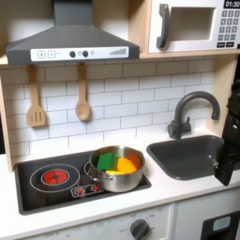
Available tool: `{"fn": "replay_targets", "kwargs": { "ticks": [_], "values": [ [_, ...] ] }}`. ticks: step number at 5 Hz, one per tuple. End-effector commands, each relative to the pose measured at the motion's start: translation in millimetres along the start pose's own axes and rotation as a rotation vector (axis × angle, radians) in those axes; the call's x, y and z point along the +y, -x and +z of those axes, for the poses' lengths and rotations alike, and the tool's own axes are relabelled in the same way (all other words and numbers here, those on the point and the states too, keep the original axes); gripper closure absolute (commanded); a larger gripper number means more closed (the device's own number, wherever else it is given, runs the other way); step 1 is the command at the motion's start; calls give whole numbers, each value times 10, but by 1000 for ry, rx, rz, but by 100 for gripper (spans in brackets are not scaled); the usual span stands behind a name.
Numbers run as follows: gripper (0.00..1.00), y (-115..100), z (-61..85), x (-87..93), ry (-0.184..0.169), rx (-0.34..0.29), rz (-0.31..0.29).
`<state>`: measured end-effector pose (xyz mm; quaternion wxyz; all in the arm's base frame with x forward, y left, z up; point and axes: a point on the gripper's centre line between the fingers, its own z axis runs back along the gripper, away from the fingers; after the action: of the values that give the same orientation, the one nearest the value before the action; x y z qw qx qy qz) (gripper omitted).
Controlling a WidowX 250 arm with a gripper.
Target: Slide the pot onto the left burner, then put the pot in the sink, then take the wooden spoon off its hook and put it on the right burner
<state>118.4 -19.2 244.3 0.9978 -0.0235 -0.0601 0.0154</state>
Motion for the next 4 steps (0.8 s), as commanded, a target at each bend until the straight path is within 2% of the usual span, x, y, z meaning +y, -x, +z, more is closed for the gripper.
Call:
{"fn": "replay_targets", "kwargs": {
  "ticks": [1,2,3,4],
  "values": [
    [0,0,0,0,0,0,0],
    [0,-129,-55,95,-21,-9,4],
    [0,-247,-83,157,-24,-21,19],
    [0,-358,-136,181,-30,-7,23]
  ]
}}
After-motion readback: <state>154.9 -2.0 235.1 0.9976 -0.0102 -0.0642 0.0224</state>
